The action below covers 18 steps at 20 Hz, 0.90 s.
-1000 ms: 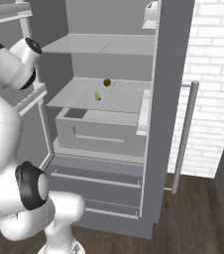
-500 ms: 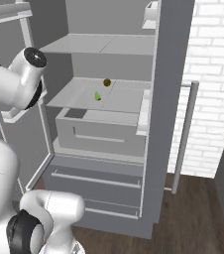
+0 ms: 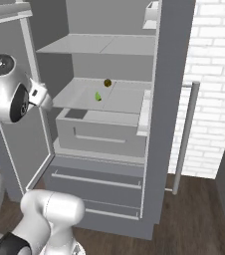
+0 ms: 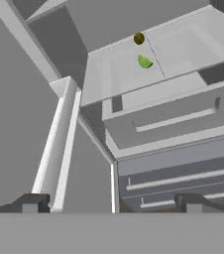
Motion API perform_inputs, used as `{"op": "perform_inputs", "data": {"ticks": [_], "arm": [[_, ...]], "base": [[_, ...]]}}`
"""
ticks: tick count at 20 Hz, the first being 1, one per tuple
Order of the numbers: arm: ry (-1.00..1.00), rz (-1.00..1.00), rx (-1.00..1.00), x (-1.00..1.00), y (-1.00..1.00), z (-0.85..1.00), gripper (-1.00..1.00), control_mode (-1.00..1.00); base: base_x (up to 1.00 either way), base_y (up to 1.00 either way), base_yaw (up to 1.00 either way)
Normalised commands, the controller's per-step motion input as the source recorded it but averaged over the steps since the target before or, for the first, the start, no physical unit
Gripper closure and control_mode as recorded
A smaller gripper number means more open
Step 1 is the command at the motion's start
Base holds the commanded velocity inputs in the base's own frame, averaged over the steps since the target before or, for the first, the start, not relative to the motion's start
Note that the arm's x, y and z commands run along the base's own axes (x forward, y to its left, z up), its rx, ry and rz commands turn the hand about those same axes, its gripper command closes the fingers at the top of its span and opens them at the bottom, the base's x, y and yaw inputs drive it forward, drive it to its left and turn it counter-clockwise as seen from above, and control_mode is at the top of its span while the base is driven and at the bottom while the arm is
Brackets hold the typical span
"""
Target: Grab a lemon wedge from the fridge and one ice cube from the ice bowl, and put them in the glass of lemonade.
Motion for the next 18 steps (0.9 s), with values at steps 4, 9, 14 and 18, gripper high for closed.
{"op": "perform_inputs", "data": {"ticks": [4,9,14,18], "arm": [[0.09,-0.55,-0.03,-0.2,-0.66,-0.02,-1.0,-1.0],[0.0,-0.22,0.0,-0.59,-0.52,0.03,-1.0,-1.0],[0.0,-0.02,-0.03,-0.66,-0.41,0.04,-1.0,-1.0],[0.0,0.0,-0.03,-0.42,-0.18,0.0,-1.0,-1.0]], "base": [[0.0,0.0,0.0],[0.0,0.0,0.0],[0.0,0.0,0.0],[0.0,0.0,0.0]]}}
